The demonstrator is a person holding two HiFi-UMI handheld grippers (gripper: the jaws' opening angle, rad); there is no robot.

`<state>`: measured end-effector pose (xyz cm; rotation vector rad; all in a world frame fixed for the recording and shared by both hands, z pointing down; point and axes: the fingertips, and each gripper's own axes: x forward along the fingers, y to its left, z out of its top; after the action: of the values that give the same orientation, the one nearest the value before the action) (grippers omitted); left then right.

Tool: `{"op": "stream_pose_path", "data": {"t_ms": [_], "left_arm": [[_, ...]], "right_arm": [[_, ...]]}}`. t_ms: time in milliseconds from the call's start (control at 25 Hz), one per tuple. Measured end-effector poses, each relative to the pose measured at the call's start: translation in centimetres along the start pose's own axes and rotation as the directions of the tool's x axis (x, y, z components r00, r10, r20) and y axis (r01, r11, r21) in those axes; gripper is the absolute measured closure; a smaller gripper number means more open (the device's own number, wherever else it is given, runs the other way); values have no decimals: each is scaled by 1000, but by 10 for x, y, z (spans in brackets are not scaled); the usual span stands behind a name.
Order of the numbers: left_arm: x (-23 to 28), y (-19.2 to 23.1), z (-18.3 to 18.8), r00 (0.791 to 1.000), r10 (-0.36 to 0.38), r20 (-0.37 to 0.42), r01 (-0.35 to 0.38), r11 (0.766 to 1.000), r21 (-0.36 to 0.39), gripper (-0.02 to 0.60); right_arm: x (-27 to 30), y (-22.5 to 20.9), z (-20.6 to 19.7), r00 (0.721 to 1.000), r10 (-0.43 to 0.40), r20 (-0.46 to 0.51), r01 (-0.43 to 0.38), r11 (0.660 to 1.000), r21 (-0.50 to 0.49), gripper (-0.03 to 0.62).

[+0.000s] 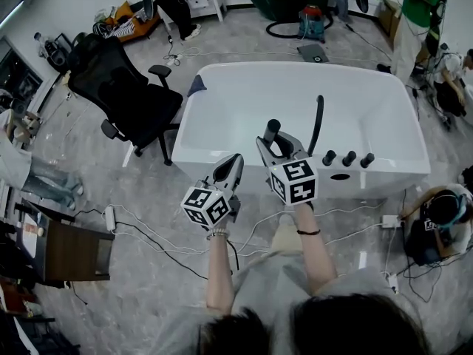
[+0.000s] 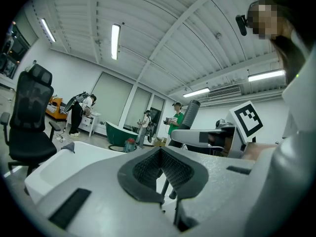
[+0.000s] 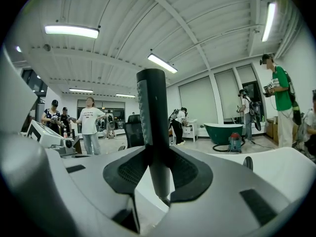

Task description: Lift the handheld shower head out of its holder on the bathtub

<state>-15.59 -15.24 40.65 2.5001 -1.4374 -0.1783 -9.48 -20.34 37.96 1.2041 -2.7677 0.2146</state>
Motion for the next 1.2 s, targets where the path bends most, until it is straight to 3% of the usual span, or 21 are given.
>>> {"op": "stream_pose_path", "data": {"t_ms": [480,1200], "left_arm": [[-15,1,22,998,10,60,-11,1000,17,577],[-16,0,22,998,7,58,-9,999,35,577]], "right_arm": [[-6,19,17,999,19,43,-18,1000,-16,461],[-3,19,14,998,19,56,-18,1000,-6,461]]}}
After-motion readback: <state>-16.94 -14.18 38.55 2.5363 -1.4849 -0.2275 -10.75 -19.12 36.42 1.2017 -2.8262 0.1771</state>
